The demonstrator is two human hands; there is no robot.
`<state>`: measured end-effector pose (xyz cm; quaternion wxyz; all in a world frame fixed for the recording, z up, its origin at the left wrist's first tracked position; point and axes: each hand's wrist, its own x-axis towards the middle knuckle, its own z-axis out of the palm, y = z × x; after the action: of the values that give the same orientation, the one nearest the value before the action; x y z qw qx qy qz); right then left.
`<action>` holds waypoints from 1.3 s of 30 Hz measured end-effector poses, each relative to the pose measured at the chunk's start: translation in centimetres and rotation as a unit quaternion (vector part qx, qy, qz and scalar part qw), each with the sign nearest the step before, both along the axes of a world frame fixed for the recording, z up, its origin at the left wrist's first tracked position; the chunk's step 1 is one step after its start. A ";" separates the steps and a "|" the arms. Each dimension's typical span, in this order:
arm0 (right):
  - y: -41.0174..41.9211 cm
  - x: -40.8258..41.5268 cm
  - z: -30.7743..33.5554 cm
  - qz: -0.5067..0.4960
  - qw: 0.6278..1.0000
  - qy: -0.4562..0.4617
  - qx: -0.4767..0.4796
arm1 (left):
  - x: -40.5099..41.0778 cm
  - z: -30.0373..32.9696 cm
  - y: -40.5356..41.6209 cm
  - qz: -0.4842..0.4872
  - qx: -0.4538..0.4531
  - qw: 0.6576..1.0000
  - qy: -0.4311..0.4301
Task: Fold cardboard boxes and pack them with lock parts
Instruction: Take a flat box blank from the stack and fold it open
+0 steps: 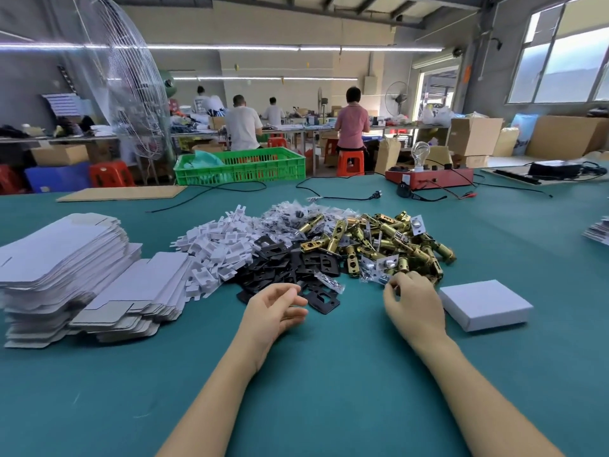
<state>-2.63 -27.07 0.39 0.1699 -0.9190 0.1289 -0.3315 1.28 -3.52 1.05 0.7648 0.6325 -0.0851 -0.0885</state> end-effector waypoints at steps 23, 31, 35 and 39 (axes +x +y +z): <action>-1.0 0.5 -0.5 0.000 0.996 0.089 0.023 | 6.3 2.4 15.5 0.162 0.803 0.573 -0.025; -0.9 0.3 -0.2 0.004 0.995 0.097 0.028 | 5.2 4.7 12.6 0.190 0.778 0.594 -0.073; -0.7 0.2 -0.1 0.004 0.995 0.094 0.032 | 3.4 5.7 9.5 0.324 0.601 0.699 -0.212; -0.4 0.1 -0.1 0.017 0.996 0.068 0.055 | 0.4 4.4 4.3 0.321 0.311 0.862 -0.238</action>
<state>-2.54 -27.49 0.31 0.2166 -0.9307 0.1427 -0.2579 1.63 0.80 5.44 0.4707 0.8317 -0.0245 0.2934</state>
